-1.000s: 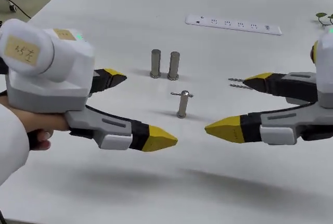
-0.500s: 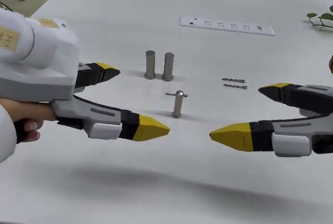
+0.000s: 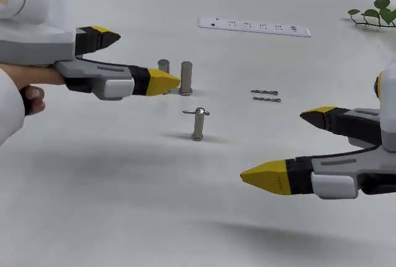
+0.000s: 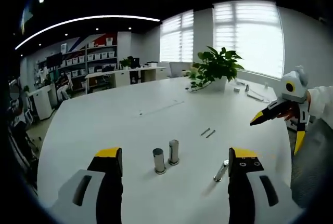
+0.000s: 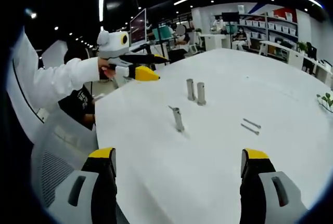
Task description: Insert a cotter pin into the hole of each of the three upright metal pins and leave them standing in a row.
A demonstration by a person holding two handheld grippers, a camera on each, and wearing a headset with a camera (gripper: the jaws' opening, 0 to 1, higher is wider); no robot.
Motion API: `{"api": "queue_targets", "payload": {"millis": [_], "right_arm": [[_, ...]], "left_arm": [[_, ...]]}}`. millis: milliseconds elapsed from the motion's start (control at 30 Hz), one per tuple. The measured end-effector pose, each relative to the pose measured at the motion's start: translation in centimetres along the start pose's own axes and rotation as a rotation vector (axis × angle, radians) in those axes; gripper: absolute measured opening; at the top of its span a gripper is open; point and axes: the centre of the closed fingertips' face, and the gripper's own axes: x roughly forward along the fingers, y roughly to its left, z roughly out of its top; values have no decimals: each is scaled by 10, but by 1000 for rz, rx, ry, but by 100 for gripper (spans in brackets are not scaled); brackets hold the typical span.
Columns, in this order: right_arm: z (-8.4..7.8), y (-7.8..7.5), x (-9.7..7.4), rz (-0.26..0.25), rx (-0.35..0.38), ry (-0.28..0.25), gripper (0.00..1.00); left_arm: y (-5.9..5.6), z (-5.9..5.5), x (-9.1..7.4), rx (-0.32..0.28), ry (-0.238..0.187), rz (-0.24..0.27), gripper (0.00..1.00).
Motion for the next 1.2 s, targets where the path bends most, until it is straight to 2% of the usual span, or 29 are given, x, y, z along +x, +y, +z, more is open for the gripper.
{"api": "queue_targets", "payload": {"millis": [100, 200, 333, 367, 433, 533, 600, 633, 733, 767, 800, 933, 1033, 1200], "right_arm": [[-2, -2, -3, -27, 4, 0, 98], [-5, -4, -6, -57, -13, 15, 98], [-5, -4, -8, -64, -9, 16, 98], [-6, -4, -8, -68, -3, 15, 98], [-6, -5, -7, -71, 0, 17, 98], [-7, -3, -6, -58, 7, 14, 98], [-9, -1, -4, -51, 9, 17, 98], [-10, 0, -3, -48, 5, 25, 98], [-13, 1, -2, -45, 10, 35, 97], [-13, 1, -2, -44, 14, 35, 97], [-14, 1, -1, -45, 17, 35, 97], [-15, 1, -1, -41, 18, 36, 97], [-16, 3, -1, -40, 10, 41, 97], [-14, 4, -2, -31, 24, 27, 96]], "left_arm": [[11, -4, 7, 14, 29, 17, 79], [21, -4, 14, -3, 26, 35, 72], [29, -12, 22, -25, 43, 43, 66], [30, -16, 24, -60, 51, 45, 63], [34, -19, 27, -65, 57, 55, 54], [34, -24, 32, -64, 67, 50, 51], [33, -29, 38, -83, 69, 45, 50], [31, -34, 42, -91, 85, 28, 47], [28, -44, 50, -70, 114, 20, 39], [33, -46, 54, -61, 122, 19, 39], [33, -49, 58, -54, 133, 17, 39], [30, -54, 66, -39, 145, 10, 33], [33, -61, 70, 10, 172, 40, 26], [31, -63, 75, -10, 163, 33, 18]]}}
